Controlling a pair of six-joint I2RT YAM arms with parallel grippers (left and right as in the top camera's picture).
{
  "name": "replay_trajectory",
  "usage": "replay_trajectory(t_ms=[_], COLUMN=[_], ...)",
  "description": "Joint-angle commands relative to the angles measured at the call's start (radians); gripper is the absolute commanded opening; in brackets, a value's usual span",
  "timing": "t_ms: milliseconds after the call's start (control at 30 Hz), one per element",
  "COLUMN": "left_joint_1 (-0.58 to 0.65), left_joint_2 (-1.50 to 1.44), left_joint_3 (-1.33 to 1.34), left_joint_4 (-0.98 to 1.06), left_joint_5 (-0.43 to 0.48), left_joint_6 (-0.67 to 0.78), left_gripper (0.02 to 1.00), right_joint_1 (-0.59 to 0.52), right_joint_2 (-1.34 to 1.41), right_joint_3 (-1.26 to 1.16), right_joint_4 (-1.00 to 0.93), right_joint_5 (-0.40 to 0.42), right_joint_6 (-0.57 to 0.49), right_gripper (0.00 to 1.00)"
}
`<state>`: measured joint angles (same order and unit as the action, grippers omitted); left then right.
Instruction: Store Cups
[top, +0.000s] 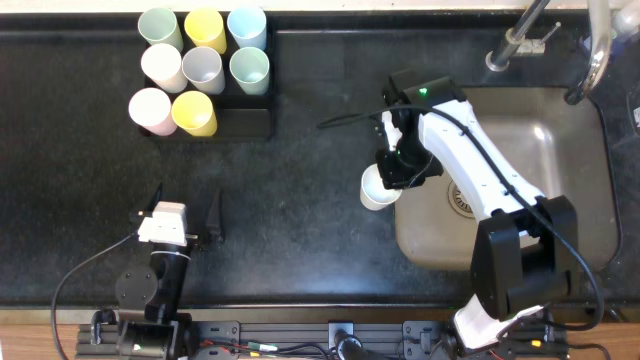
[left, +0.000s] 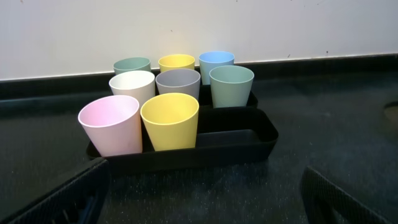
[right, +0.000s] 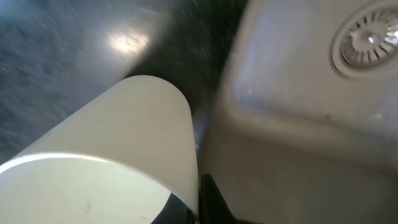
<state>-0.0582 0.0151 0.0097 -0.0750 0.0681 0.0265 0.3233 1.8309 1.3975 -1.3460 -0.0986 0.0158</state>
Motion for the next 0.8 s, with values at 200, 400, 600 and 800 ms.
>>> replay_trajectory(t_ms=[200,400,600,800], left_joint_1=[0.006,0.006,0.006,0.006], left_joint_2=[-0.008,-0.008,-0.008,-0.008], left_joint_3=[-0.002,-0.002,-0.002,-0.002], left_joint_4=[-0.002,-0.002,-0.002,-0.002], left_joint_5=[0.009,0.009,0.009,0.009], left_joint_6=[0.011,0.011,0.011,0.011], left_gripper=[1.0,1.0,1.0,1.0], right_joint_1=[0.052,0.177,0.31,0.375], right_joint_2=[-0.09,0.016,0.249,0.389], right_joint_3=[0.241,0.692,1.073,1.154], right_joint_4=[0.023,0.002,-0.091,-0.105], right_joint_5=[-0.07,-0.062,0.011,0.024], right_joint_6=[0.086,0.171,0.2,0.231], right_gripper=[0.042,0.042,0.04,0.045])
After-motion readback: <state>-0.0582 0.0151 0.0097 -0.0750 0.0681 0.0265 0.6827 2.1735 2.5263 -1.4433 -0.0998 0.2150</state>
